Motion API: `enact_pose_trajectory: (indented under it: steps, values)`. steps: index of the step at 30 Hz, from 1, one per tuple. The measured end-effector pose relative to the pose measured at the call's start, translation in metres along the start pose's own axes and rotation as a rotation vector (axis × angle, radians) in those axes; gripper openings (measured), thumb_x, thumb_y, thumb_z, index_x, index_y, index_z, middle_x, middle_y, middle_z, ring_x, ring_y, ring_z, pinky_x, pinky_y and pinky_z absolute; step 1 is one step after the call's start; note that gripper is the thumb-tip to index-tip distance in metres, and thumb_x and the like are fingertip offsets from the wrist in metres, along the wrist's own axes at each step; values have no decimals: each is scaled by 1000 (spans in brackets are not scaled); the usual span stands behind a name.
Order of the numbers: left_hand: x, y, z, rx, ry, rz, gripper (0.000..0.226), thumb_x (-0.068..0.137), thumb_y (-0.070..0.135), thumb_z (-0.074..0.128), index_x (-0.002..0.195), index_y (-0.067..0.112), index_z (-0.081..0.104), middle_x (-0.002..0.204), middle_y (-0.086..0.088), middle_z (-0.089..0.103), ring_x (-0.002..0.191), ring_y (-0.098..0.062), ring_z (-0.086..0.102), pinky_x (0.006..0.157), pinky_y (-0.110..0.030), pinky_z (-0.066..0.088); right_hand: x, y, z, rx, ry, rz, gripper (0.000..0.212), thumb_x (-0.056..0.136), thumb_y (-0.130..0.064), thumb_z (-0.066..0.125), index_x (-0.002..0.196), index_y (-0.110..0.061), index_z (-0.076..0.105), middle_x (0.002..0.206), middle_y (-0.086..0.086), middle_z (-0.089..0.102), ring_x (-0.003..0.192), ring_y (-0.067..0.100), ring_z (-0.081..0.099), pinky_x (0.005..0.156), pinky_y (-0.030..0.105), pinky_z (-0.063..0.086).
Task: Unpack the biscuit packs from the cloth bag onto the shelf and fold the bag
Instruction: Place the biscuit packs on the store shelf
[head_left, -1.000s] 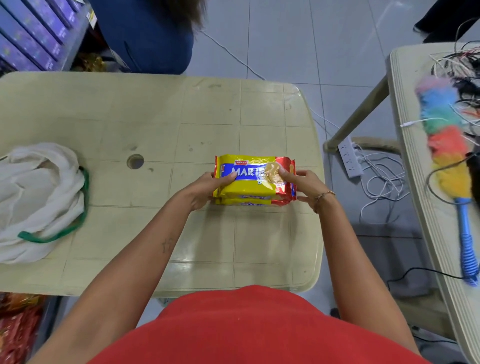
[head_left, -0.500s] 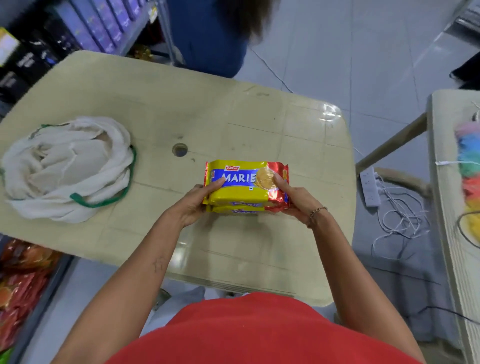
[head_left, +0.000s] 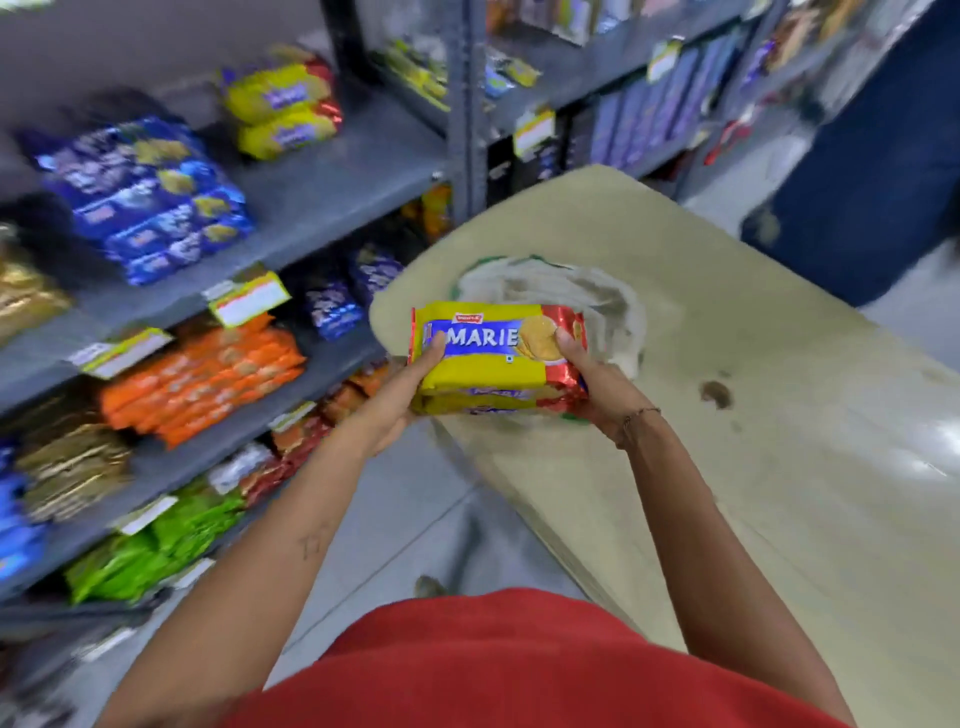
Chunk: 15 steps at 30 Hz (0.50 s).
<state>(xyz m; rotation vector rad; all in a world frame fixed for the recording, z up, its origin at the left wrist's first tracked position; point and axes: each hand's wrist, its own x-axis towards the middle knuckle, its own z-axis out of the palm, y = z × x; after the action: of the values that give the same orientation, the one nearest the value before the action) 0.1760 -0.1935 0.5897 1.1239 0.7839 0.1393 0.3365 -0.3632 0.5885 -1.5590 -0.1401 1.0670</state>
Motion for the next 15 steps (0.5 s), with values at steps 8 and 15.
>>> enact_pose_trajectory:
  steps: [8,15]
  values:
    - [2,54,-123,-100,201,86,58,75,59,63,119,22,65,111,-4,73,99,-20,71,76,-34,58,79,-56,135,-35,-291,4,71,68,-60,66,123,-15,61,119,9,68,111,24,64,98,39,49]
    - [51,108,-164,-145,294,145,75,64,65,69,126,24,58,114,-1,72,100,-19,70,86,-39,56,154,-112,183,-42,-289,-43,24,83,-42,63,96,-23,69,85,-5,76,74,7,70,66,21,56]
